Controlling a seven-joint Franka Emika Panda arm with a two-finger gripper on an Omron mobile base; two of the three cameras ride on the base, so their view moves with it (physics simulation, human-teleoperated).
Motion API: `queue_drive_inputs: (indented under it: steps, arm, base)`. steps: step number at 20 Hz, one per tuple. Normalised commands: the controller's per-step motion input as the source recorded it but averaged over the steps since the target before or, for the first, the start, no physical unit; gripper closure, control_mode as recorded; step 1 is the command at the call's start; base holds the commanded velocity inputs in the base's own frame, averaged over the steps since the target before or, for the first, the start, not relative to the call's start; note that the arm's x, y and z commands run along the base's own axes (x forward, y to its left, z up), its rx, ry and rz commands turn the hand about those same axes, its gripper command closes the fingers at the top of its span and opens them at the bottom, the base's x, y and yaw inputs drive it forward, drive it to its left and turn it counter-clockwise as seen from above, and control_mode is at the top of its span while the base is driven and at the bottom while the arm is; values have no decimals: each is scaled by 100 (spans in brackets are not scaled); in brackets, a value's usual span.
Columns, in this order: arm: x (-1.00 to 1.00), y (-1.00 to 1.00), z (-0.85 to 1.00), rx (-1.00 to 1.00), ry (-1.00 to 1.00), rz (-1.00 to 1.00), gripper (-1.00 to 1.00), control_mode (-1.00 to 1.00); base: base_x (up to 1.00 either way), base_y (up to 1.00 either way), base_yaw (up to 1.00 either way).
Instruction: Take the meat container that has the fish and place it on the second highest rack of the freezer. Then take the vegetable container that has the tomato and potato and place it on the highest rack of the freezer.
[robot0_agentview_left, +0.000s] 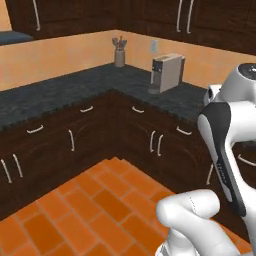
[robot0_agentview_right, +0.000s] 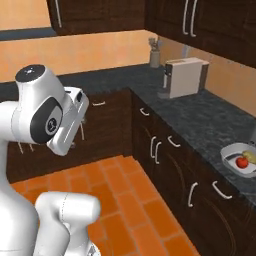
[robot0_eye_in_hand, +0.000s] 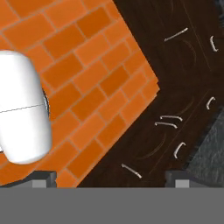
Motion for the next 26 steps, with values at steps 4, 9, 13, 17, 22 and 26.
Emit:
queue_drive_inputs:
  steps: [4, 9, 13, 17, 22, 26]
  arm:
    - [0, 0, 0, 0, 0, 0, -100, 100]
    - [0, 0, 0, 0, 0, 0, -100, 100]
    - [0, 0, 0, 0, 0, 0, -100, 100]
    - [0, 0, 0, 0, 0, 0, -100, 100]
    - [0, 0, 0, 0, 0, 0, -100, 100]
    - [0, 0, 0, 0, 0, 0, -100, 100]
  base:
    - [71, 9, -59]
    - [62, 10, -62]
    - [66, 14, -62]
    - [67, 17, -62]
    - [70, 20, -57]
    - [59, 57, -28]
